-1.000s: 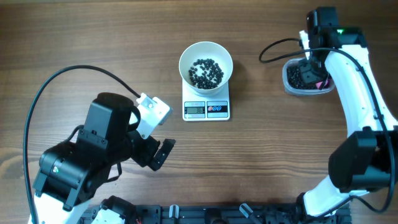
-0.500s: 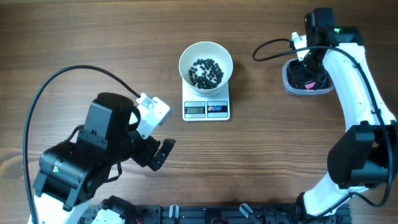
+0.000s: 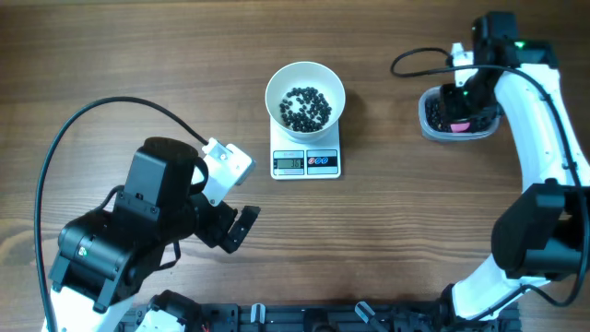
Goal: Scoop item into bowl and weigh 150g on scale
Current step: 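Dip the scoop into the beans and lift it filled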
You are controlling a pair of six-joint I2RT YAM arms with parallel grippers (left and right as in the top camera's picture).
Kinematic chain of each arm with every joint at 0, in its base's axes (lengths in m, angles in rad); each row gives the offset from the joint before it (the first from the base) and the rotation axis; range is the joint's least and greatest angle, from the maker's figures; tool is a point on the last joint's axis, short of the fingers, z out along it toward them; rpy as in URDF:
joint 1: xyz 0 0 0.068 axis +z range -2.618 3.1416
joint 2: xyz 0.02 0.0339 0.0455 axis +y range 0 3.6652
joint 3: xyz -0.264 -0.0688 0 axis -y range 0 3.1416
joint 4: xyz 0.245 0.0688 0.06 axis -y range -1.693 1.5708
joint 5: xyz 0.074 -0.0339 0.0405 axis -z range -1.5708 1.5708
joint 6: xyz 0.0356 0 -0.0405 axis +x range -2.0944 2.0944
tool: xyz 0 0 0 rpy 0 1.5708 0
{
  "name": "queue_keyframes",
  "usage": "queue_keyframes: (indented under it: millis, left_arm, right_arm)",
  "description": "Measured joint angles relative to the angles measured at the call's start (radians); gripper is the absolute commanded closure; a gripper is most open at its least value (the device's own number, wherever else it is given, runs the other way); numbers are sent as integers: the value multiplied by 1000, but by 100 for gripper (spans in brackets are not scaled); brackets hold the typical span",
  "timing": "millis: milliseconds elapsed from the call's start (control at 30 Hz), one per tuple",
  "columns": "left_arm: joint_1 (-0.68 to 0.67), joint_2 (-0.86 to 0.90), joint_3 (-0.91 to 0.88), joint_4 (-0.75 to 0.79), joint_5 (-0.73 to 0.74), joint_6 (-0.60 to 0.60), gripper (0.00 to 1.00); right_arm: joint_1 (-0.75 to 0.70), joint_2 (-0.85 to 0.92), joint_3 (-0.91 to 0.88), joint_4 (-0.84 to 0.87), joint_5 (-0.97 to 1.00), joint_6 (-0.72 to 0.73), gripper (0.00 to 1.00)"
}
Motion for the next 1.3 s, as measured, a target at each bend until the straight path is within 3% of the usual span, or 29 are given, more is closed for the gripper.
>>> queue_keyframes:
  millis: [467, 1300]
  left_arm:
    - [0, 0, 0, 0, 0, 0, 0]
    - [0, 0, 0, 0, 0, 0, 0]
  right_arm:
    - [-190, 1, 5, -42, -266, 46, 95]
    - [-298, 8, -16, -100, -342, 89, 95]
